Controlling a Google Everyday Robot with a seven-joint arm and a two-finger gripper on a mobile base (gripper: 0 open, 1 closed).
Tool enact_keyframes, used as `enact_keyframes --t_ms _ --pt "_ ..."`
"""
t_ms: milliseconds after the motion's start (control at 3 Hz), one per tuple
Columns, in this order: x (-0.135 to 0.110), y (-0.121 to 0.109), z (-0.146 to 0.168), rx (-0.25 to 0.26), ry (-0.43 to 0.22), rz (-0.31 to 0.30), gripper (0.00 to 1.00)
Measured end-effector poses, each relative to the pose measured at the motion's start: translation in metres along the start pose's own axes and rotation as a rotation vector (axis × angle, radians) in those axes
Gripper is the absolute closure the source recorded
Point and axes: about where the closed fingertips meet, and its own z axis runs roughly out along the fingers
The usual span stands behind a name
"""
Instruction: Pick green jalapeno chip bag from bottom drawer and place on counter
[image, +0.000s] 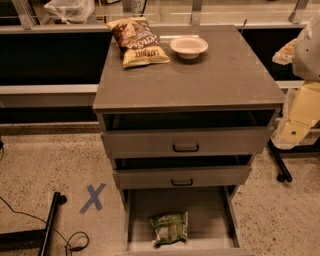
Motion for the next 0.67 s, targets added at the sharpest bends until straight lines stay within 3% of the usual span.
enact_keyframes --t_ms 333,667 --pt "0.0 0.0 0.0 0.0 0.0 0.0 0.0" --pt "-0.002 -0.003 0.019 -0.038 -0.026 -0.014 0.0"
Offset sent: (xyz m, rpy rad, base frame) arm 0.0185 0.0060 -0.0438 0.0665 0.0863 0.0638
